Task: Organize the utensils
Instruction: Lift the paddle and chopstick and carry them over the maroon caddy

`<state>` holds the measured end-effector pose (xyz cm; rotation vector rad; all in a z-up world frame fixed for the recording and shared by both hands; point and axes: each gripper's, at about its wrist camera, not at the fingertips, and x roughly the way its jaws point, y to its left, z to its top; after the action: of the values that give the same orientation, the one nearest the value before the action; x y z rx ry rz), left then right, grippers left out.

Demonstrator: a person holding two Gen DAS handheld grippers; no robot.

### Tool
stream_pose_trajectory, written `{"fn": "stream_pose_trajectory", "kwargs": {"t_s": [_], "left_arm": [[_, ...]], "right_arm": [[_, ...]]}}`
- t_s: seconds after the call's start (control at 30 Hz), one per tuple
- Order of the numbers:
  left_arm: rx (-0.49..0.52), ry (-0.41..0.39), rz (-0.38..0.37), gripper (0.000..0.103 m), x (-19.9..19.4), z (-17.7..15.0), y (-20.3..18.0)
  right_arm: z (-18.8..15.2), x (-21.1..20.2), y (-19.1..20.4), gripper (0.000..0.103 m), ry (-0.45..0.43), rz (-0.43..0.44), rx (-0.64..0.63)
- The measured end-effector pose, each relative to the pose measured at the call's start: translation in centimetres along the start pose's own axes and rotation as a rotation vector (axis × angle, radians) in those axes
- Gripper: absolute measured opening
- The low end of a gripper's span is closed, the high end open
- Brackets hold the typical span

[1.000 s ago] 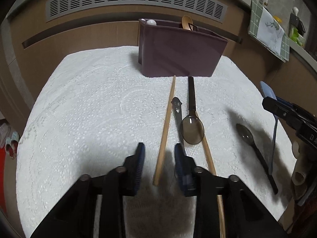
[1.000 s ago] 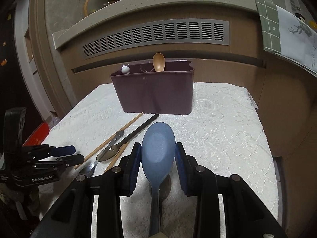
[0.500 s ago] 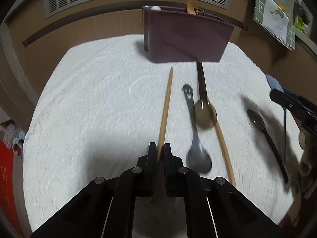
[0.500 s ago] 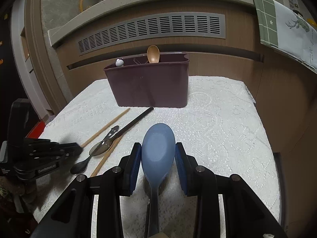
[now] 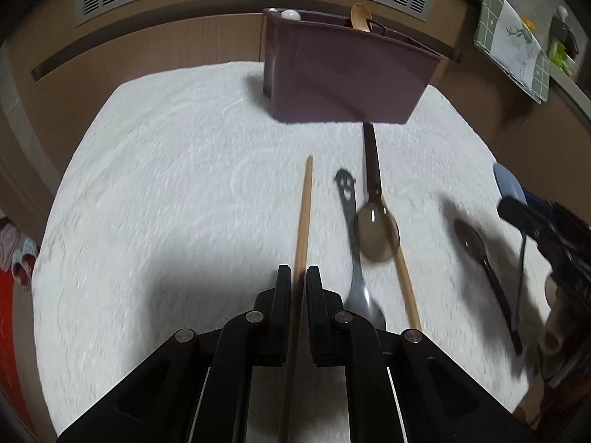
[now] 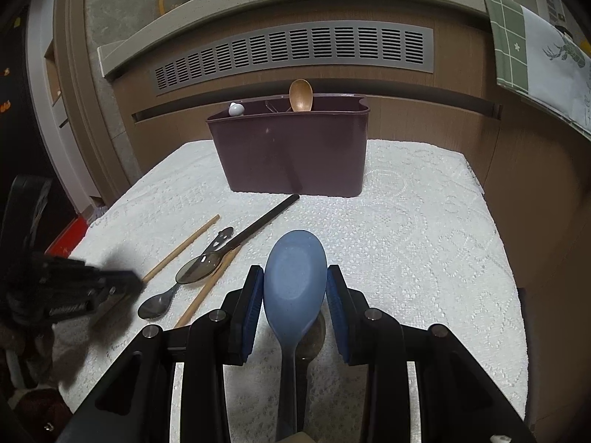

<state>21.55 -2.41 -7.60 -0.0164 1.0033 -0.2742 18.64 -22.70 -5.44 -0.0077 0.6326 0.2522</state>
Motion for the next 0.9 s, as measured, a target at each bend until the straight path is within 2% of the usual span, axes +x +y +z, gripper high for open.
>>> {"fn": "stream_pose_trajectory", "kwargs": {"t_s": [0.17, 0.3, 0.5, 0.63, 0.73, 0.9], "left_arm": [[0.064, 0.009, 0.026, 0.009, 2.1, 2.1, -1.2], [0.093, 0.022, 0.032, 0.009, 2.4, 2.5, -1.5], [0.089, 0.026, 0.039, 0.009, 2.3, 2.4, -1.7], [0.03, 0.025, -0.002, 0.008, 2.3, 2.6, -0.9], [-0.053, -0.004, -0.043, 0.006, 1.4, 2.4, 0.2], [-0.097, -0.147, -0.09, 0.006, -3.2, 2.3, 0.5]], "right_arm": [[-0.1, 0.1, -0.3, 0.032, 0.008, -0.01, 0.0], [-0.3, 0.4, -0.4, 0.032, 0.013, -0.013, 0.008], [-0.4, 0.5, -0.5, 0.032, 0.011, -0.012, 0.013], [-0.4, 0.6, -0.5, 0.032, 0.008, -0.012, 0.014], [-0.3, 0.4, -0.4, 0.032, 0.001, -0.013, 0.012], [0.3, -0.9, -0.1, 0.032, -0.041, -0.024, -0.005]]}}
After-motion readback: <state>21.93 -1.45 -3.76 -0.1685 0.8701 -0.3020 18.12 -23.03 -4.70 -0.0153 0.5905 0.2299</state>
